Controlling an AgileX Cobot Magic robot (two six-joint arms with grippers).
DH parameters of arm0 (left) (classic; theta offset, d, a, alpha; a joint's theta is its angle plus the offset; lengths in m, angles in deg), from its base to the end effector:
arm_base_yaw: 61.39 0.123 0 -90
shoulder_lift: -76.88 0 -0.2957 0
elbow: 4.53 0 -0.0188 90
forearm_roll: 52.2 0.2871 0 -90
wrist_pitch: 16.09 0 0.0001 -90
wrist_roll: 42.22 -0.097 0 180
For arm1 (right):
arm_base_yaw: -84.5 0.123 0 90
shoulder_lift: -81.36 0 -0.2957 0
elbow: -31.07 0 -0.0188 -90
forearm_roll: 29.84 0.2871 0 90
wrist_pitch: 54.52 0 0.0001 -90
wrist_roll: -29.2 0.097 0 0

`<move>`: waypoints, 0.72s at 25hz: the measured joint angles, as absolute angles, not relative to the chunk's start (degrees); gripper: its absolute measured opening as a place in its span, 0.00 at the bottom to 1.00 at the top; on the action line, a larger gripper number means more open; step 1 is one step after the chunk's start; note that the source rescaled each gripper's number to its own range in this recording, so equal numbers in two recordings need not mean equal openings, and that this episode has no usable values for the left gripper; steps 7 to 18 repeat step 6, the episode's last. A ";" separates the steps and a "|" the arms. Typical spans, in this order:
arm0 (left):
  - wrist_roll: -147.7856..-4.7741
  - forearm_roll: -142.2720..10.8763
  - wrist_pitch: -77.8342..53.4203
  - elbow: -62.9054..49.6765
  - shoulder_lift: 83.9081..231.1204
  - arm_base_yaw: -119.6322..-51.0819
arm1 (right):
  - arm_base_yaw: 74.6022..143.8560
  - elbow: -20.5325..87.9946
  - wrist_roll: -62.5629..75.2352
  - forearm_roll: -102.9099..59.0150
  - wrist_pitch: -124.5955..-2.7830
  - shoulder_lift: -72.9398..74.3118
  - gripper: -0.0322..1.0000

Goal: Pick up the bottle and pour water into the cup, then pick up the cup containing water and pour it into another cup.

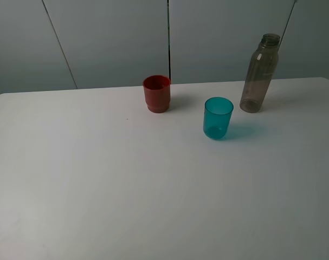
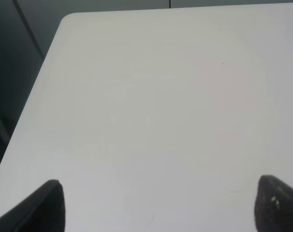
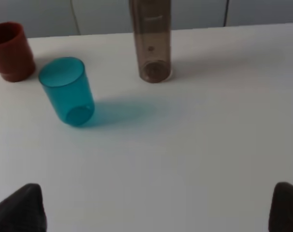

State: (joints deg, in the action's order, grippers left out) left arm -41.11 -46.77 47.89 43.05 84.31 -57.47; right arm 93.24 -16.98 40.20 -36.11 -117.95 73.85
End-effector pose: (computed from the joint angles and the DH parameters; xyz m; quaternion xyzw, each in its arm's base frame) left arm 0.0152 0.0093 0.2945 -0.0415 0.8596 0.0596 0.5057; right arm 0.0187 -0.0067 0.2928 0.0207 0.8601 0.0331 0.5087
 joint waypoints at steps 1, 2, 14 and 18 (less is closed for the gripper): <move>-41.11 -46.77 47.89 43.05 84.31 -57.47 | 90.74 -16.98 39.17 -35.63 -117.95 73.83 0.99; -41.11 -46.77 47.89 43.05 84.31 -57.47 | 88.31 -16.98 37.73 -34.78 -117.78 73.83 0.99; -41.11 -46.77 47.89 43.05 84.31 -57.47 | 85.07 -16.98 34.27 -33.05 -117.69 73.91 0.99; -41.11 -46.77 47.89 43.05 84.31 -57.47 | 85.07 -16.98 34.27 -33.05 -117.69 73.91 0.99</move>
